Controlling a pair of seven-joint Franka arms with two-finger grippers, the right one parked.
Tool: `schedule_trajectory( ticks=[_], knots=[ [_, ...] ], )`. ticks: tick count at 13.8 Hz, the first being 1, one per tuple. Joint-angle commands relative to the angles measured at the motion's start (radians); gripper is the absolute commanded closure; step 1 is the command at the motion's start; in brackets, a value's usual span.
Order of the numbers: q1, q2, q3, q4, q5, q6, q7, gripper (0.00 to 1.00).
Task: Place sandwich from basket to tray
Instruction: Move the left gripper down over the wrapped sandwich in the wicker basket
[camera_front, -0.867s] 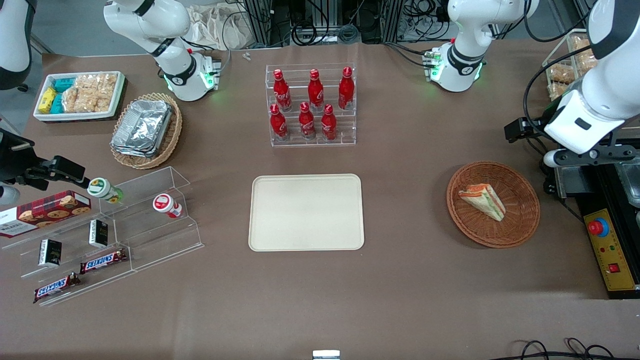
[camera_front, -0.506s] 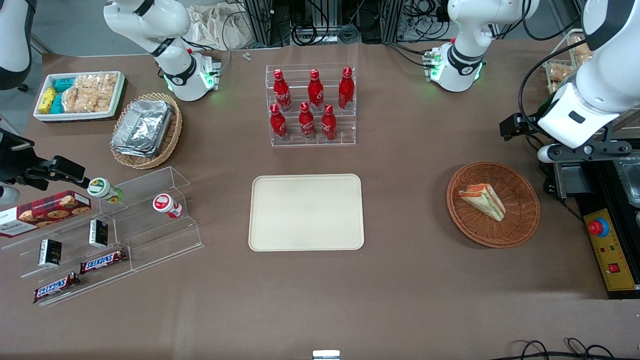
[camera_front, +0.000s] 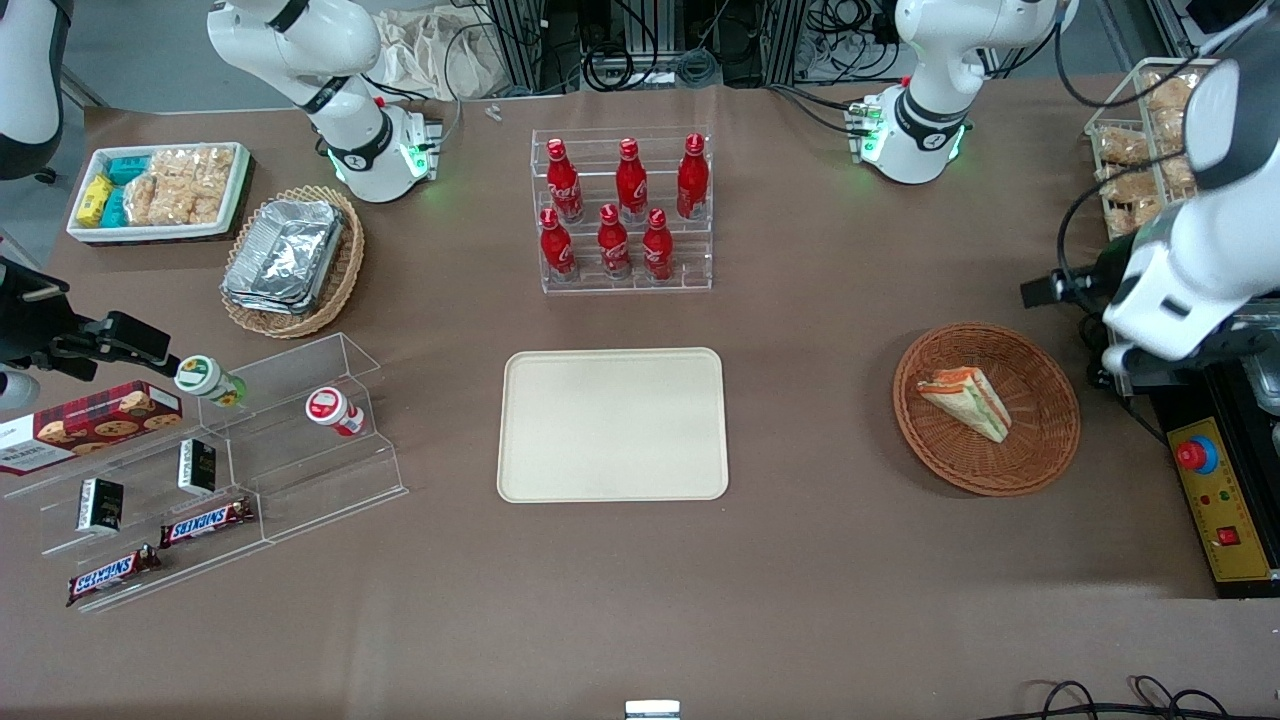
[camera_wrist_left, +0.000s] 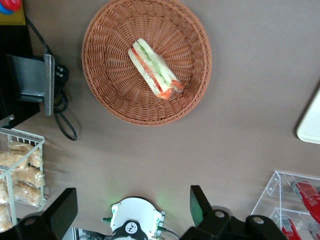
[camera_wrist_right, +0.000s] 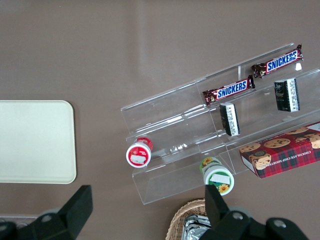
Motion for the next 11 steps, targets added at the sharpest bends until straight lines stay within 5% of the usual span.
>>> schedule_trajectory(
  ticks=[1,6,11],
  knots=[
    [0.013,0.066,0.003,-0.041,-0.031,0.075,-0.151,0.00],
    [0.014,0.147,0.005,-0.297,-0.023,0.402,-0.366,0.00],
    [0.014,0.264,0.009,-0.306,-0.012,0.456,-0.504,0.00]
  ],
)
